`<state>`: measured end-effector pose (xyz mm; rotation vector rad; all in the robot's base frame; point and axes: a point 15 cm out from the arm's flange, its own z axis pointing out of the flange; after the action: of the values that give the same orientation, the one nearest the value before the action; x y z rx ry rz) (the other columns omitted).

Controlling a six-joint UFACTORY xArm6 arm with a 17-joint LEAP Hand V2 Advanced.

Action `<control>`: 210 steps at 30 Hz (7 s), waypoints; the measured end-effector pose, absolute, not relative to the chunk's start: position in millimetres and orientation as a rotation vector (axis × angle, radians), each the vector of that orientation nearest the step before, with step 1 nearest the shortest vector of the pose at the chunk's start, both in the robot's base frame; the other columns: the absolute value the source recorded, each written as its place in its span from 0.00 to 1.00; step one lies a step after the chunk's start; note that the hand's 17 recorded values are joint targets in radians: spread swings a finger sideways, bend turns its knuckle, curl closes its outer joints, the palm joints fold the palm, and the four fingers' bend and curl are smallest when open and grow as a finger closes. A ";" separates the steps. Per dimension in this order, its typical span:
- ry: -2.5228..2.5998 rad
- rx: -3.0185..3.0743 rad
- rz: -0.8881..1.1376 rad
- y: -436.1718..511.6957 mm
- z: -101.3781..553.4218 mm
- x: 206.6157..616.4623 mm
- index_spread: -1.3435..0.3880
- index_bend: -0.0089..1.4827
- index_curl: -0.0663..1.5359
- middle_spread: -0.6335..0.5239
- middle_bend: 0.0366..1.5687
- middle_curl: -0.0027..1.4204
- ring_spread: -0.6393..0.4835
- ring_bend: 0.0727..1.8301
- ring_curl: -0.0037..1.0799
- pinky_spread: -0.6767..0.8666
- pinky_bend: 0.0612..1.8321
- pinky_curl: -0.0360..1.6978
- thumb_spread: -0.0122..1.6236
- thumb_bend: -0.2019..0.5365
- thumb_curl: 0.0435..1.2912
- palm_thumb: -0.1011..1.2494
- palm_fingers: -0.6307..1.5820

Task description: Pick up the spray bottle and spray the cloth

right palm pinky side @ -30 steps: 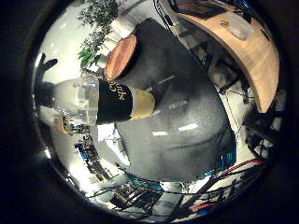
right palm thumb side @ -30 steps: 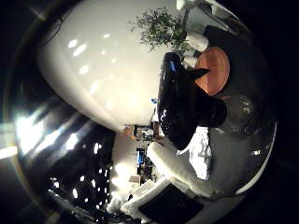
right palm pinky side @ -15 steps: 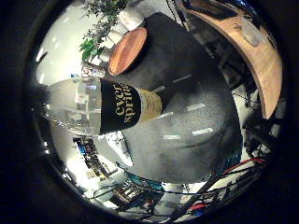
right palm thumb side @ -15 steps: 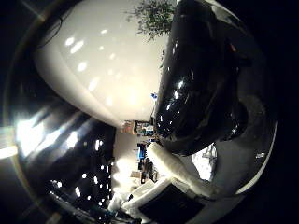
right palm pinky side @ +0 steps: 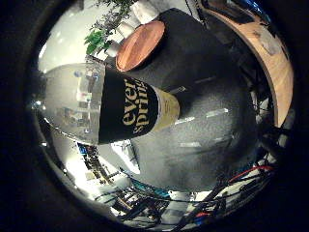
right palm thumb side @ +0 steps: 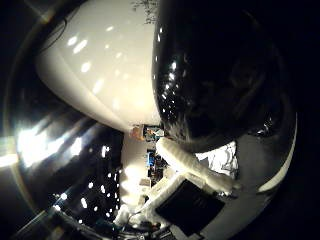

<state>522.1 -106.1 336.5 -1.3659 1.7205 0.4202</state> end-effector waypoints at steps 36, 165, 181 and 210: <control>1.685 -1.247 0.303 -113.9 364.2 529.2 0.50 0.72 0.76 0.18 0.75 0.88 0.27 0.81 0.90 0.22 0.72 0.75 0.71 0.25 0.26 0.74 0.56; 1.933 -1.618 0.072 -62.9 413.0 448.3 0.59 0.71 0.69 0.28 0.70 0.84 0.28 0.69 0.95 0.32 0.60 0.83 0.67 0.25 0.33 0.72 0.73; 1.955 -1.593 0.013 -92.9 387.2 473.5 0.57 0.67 0.71 0.27 0.69 0.84 0.28 0.70 0.96 0.30 0.62 0.80 0.67 0.25 0.31 0.72 0.69; 1.933 -1.619 0.143 -107.9 329.5 454.1 0.54 0.25 0.54 0.33 0.46 0.61 0.37 0.48 0.60 0.24 0.31 0.54 0.70 0.24 0.24 0.60 0.38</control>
<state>454.1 -107.9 329.5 -1.6187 1.9326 0.1431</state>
